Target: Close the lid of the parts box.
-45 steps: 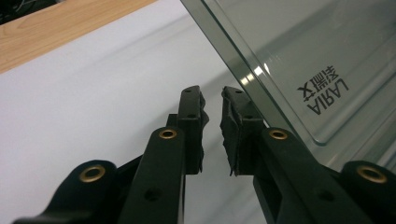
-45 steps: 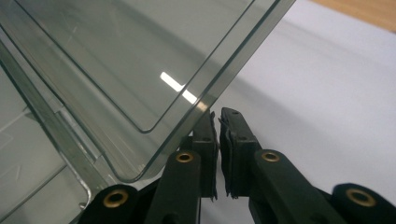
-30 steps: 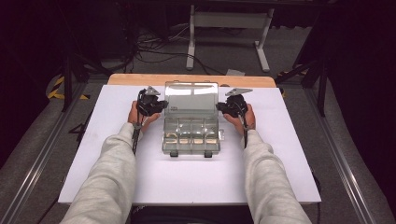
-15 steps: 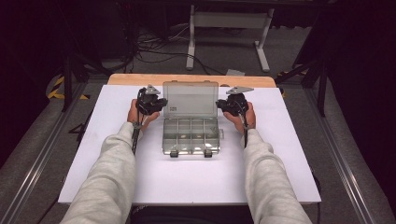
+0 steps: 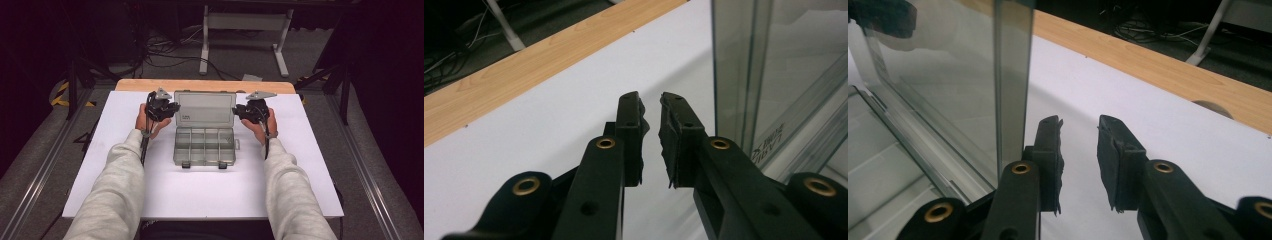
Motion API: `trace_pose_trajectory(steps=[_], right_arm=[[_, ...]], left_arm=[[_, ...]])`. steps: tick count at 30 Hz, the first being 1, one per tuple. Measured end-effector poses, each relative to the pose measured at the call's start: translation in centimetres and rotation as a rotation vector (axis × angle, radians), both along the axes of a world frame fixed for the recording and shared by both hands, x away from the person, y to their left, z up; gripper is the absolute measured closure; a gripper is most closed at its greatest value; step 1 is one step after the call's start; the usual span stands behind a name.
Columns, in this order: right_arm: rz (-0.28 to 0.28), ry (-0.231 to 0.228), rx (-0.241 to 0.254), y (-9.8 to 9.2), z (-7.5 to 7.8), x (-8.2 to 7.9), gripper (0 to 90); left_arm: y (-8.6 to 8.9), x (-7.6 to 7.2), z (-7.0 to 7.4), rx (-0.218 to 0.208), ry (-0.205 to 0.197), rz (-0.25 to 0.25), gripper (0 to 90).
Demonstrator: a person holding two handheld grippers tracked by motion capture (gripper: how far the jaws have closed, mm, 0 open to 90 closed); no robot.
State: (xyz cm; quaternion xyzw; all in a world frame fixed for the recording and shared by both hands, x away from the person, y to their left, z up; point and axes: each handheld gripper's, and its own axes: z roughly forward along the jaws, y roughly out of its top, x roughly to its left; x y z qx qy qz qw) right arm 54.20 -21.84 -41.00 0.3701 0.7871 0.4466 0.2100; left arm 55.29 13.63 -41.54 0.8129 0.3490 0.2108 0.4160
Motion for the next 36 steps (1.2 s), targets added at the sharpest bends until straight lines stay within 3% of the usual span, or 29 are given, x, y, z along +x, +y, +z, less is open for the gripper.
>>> trace_pose_trajectory(steps=[8,14,28,33,36], right_arm=[[0.008,-0.007,-0.013,-0.1,0.4,-1.0,71.2],[0.037,-0.01,-0.03,0.1,0.9,-2.0,77.5],[0.078,-0.011,0.003,0.0,1.2,-3.3,84.5],[0.104,-0.017,-0.007,0.1,1.4,-4.0,87.8],[0.122,-0.024,-0.011,0.2,1.6,-4.6,88.4]], left_arm=[[0.0,-0.7,1.0,-0.006,-0.005,-0.005,78.5],[0.2,-1.6,1.8,-0.006,-0.015,-0.037,78.3],[0.9,-3.6,2.4,0.011,-0.034,-0.082,80.4],[0.8,-4.7,3.0,0.045,-0.062,-0.136,80.3],[0.8,-5.0,3.2,0.067,-0.065,-0.143,80.4]])
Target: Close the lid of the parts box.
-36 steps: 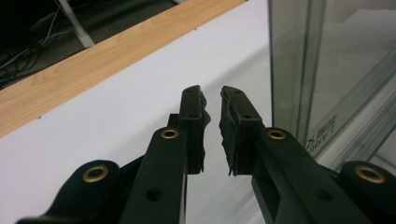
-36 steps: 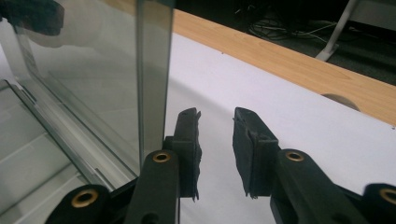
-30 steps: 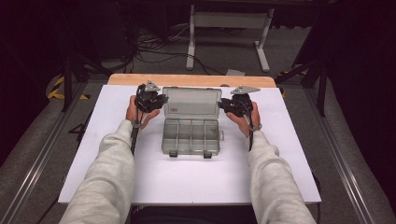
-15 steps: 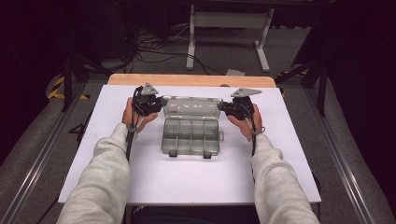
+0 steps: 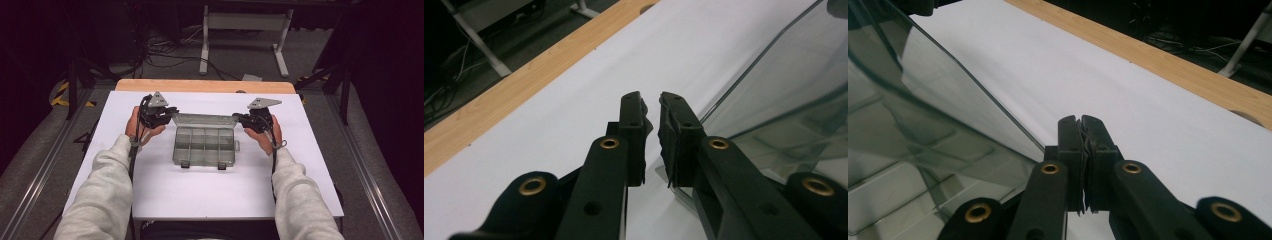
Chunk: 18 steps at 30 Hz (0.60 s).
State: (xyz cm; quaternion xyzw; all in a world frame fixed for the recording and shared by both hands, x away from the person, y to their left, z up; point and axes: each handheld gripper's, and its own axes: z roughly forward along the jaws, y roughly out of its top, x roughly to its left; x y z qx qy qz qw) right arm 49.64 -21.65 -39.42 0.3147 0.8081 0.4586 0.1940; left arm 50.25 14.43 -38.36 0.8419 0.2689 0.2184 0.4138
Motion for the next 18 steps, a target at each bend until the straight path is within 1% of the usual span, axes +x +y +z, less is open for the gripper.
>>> trace_pose_trajectory(steps=[1,2,3,4,5,6,7,9,10,11,12,13,14,15,16,17,18], right_arm=[[0.004,0.002,0.002,0.0,0.0,-0.2,88.2],[0.004,0.002,0.002,0.0,0.0,-0.2,88.2],[0.014,-0.001,0.007,-0.1,0.1,-0.6,88.0],[0.014,-0.001,0.007,-0.1,0.1,-0.6,88.0],[0.015,0.005,0.009,-0.2,0.1,-0.9,87.4],[0.018,0.004,0.007,-0.3,0.1,-0.9,87.3],[0.019,0.007,0.006,-0.4,0.1,-1.0,87.1],[0.019,0.006,0.001,-0.4,0.1,-1.2,86.8],[0.02,0.006,0.001,-0.5,0.2,-1.3,86.9],[0.024,0.005,0.006,-0.6,0.2,-1.5,86.9],[0.027,0.003,0.007,-0.7,0.3,-1.8,86.7],[0.033,0.003,0.01,-0.8,0.4,-2.0,86.5],[0.037,0.001,0.011,-0.9,0.4,-2.1,86.3],[0.043,-0.006,0.001,-0.9,0.5,-2.5,86.3],[0.043,-0.006,0.001,-0.9,0.5,-2.5,86.3],[0.056,-0.018,-0.01,-0.8,0.7,-3.1,87.0],[0.061,-0.022,-0.011,-0.8,0.8,-3.3,87.2]], left_arm=[[0.0,-0.2,0.0,-0.004,-0.001,-0.005,80.4],[0.0,-0.3,0.1,0.004,-0.006,-0.008,80.4],[0.1,-0.6,0.2,0.007,-0.01,-0.011,80.0],[0.1,-0.8,0.3,-0.004,-0.009,-0.012,80.0],[0.2,-1.0,0.4,-0.002,-0.019,-0.019,79.7],[0.2,-1.2,0.5,0.003,-0.02,-0.023,79.4],[0.2,-1.6,0.6,0.012,-0.028,-0.03,79.2],[0.2,-1.9,0.6,0.006,-0.026,-0.033,79.2],[0.3,-2.1,0.6,0.009,-0.035,-0.04,79.0],[0.3,-2.4,0.7,0.008,-0.038,-0.044,78.9],[0.4,-2.7,0.7,0.001,-0.033,-0.046,78.9],[0.4,-2.8,0.7,0.002,-0.04,-0.051,78.9],[0.5,-3.2,0.8,0.003,-0.048,-0.055,78.8],[0.5,-3.6,0.9,0.003,-0.049,-0.064,79.0],[0.5,-3.6,0.9,0.003,-0.049,-0.064,78.7],[0.5,-3.9,1.0,0.004,-0.052,-0.068,78.5],[0.5,-4.0,1.0,0.006,-0.056,-0.074,78.4]])
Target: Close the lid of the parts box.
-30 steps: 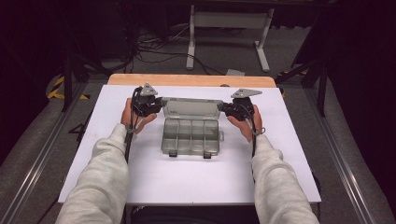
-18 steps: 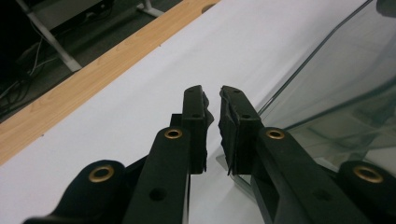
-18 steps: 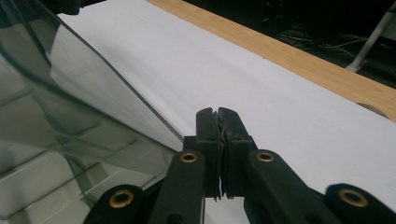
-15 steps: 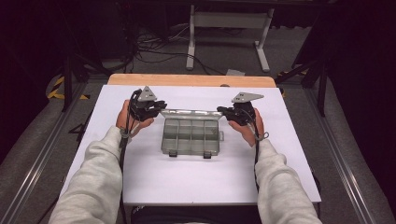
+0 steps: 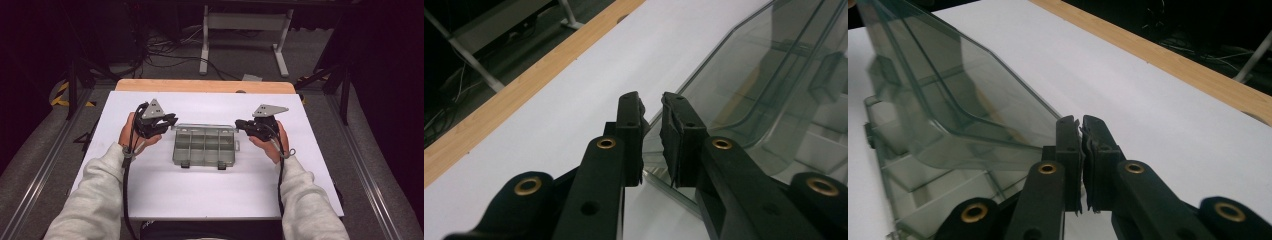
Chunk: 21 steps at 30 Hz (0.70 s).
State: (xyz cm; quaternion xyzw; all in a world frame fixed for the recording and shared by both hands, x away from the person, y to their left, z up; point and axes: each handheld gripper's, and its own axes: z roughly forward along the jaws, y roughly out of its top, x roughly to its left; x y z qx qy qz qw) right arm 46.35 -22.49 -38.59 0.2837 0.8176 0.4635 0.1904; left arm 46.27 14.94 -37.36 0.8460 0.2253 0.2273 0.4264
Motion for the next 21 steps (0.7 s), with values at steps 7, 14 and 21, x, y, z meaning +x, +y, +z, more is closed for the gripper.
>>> trace_pose_trajectory(steps=[7,14,21], right_arm=[[0.035,-0.03,-0.003,-0.1,0.7,-1.8,85.8],[0.079,-0.067,-0.035,0.2,1.1,-3.7,85.8],[0.135,-0.082,-0.044,0.9,1.1,-5.4,85.6]], left_arm=[[0.0,-1.7,0.3,0.014,-0.013,-0.038,77.8],[-0.1,-3.3,0.3,0.05,-0.029,-0.076,77.3],[-0.2,-4.5,-0.2,0.07,-0.028,-0.099,77.4]])
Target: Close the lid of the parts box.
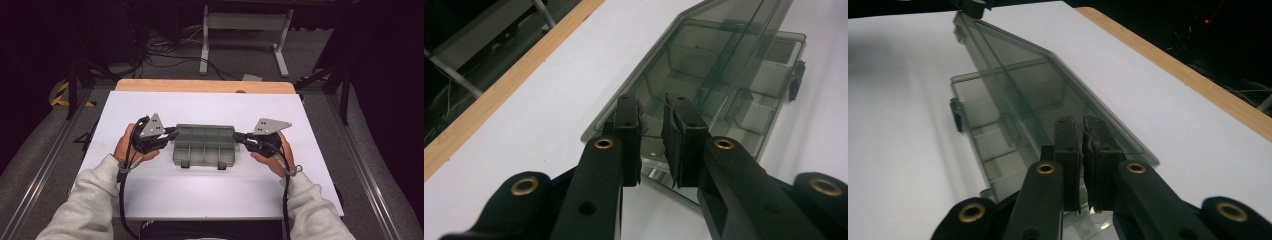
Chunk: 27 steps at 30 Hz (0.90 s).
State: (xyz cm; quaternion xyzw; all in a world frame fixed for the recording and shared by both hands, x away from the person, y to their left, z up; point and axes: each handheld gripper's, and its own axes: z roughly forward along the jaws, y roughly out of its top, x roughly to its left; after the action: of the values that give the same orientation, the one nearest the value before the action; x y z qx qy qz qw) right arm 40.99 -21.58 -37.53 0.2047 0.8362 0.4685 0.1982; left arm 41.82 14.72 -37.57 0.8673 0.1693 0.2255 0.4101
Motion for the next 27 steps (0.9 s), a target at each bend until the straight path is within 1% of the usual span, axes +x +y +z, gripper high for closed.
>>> trace_pose_trajectory(steps=[2,4,8,10,11,12,13,16,17,19,20,22,23,24,27], right_arm=[[0.009,0.0,-0.007,0.2,-0.1,-0.5,85.6],[0.017,0.0,-0.013,0.4,-0.2,-0.7,85.5],[0.032,0.013,-0.028,0.6,-0.5,-1.3,85.5],[0.037,0.022,-0.038,0.8,-0.8,-1.7,85.6],[0.04,0.022,-0.041,0.8,-0.9,-1.8,85.8],[0.036,0.025,-0.041,0.9,-1.0,-2.0,86.1],[0.034,0.025,-0.04,0.9,-1.2,-2.1,86.5],[0.034,0.032,-0.048,1.1,-1.7,-2.4,86.6],[0.034,0.032,-0.048,1.1,-1.7,-2.4,86.6],[0.023,0.044,-0.054,1.2,-2.3,-2.7,87.2],[0.023,0.045,-0.052,1.1,-2.4,-2.7,87.5],[0.014,0.059,-0.055,1.1,-2.8,-2.7,88.4],[0.014,0.059,-0.055,1.1,-2.8,-2.7,88.4],[0.012,0.069,-0.052,1.1,-3.1,-2.7,88.8],[0.0,0.089,-0.074,1.1,-3.9,-2.8,89.0]], left_arm=[[-0.1,-0.5,-0.2,0.011,-0.004,-0.005,77.5],[-0.1,-0.7,-0.3,0.01,-0.002,-0.011,77.4],[-0.2,-1.2,-0.8,0.015,-0.002,-0.029,77.4],[-0.3,-1.6,-1.1,0.029,-0.002,-0.035,77.6],[-0.3,-1.8,-1.2,0.029,-0.001,-0.037,77.6],[-0.3,-1.9,-1.3,0.027,0.002,-0.04,77.6],[-0.3,-2.0,-1.4,0.036,0.001,-0.045,77.7],[-0.4,-2.2,-1.6,0.035,0.003,-0.046,77.7],[-0.4,-2.3,-1.8,0.036,0.01,-0.047,77.7],[-0.5,-2.5,-2.1,0.047,0.007,-0.049,77.7],[-0.5,-2.6,-2.4,0.049,0.013,-0.057,77.7],[-0.6,-2.7,-2.8,0.054,0.023,-0.05,77.7],[-0.6,-2.7,-2.8,0.054,0.023,-0.05,77.8],[-0.7,-2.8,-3.1,0.054,0.031,-0.055,77.8],[-0.9,-2.8,-3.7,0.063,0.039,-0.057,77.9]])
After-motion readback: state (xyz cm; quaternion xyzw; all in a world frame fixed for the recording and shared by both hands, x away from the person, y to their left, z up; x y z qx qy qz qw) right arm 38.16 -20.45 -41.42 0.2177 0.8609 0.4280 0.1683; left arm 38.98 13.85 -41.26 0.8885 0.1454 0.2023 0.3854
